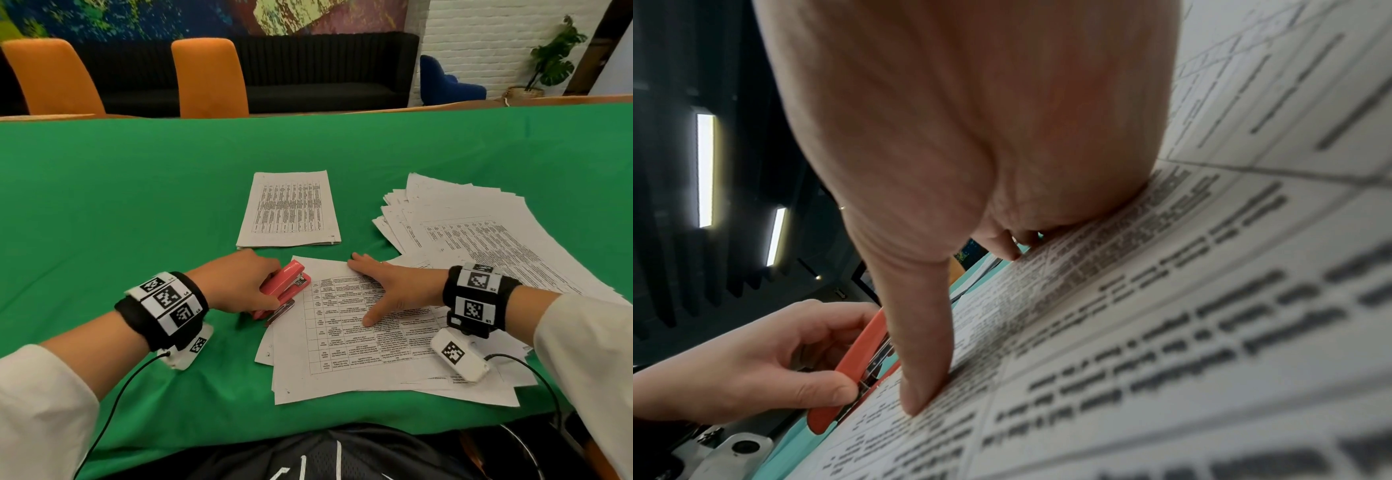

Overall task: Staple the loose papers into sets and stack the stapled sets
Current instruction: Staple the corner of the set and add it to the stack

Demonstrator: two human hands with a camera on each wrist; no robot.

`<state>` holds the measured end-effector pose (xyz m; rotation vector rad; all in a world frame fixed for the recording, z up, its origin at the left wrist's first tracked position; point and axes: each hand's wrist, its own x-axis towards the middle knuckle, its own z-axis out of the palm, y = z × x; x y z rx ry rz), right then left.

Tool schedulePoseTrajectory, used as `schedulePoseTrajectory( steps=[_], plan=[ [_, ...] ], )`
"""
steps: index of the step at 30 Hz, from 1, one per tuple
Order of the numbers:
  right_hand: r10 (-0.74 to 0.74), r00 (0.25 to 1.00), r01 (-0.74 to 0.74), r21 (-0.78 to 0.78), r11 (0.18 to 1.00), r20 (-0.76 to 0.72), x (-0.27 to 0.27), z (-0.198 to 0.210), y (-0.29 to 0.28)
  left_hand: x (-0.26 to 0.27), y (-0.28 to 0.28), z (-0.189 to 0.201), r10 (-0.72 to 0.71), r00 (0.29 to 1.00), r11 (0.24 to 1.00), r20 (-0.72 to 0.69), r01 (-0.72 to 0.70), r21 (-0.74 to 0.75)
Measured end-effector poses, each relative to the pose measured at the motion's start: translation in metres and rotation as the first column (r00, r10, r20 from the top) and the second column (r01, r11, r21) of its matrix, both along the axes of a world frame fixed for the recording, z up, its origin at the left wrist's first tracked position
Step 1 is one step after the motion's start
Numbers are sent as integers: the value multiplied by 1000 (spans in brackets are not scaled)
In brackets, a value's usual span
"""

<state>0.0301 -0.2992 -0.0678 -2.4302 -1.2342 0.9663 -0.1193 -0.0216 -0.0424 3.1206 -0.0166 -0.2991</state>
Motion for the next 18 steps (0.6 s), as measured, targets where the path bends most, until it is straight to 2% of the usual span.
schedulePoseTrajectory(
  steps=[6, 11, 15, 18],
  plan=[
    [1, 1000, -1, 0, 1000, -6, 0, 1, 0, -4, -1, -2, 24, 1000, 999, 0, -24, -42],
    [4, 1000, -4, 0, 1000, -7, -2, 2, 1, -5, -2, -3, 23, 1000, 1000, -1, -23, -12],
    [4, 1000, -4, 7, 1000, -13, -2, 2, 0, -4, 2, -1, -31, 999, 998, -21, 32, 62],
    [2, 1000, -2, 12, 1000, -20, -1, 1, 0, -5, 9, 3, -30, 999, 998, -35, 32, 55]
  ],
)
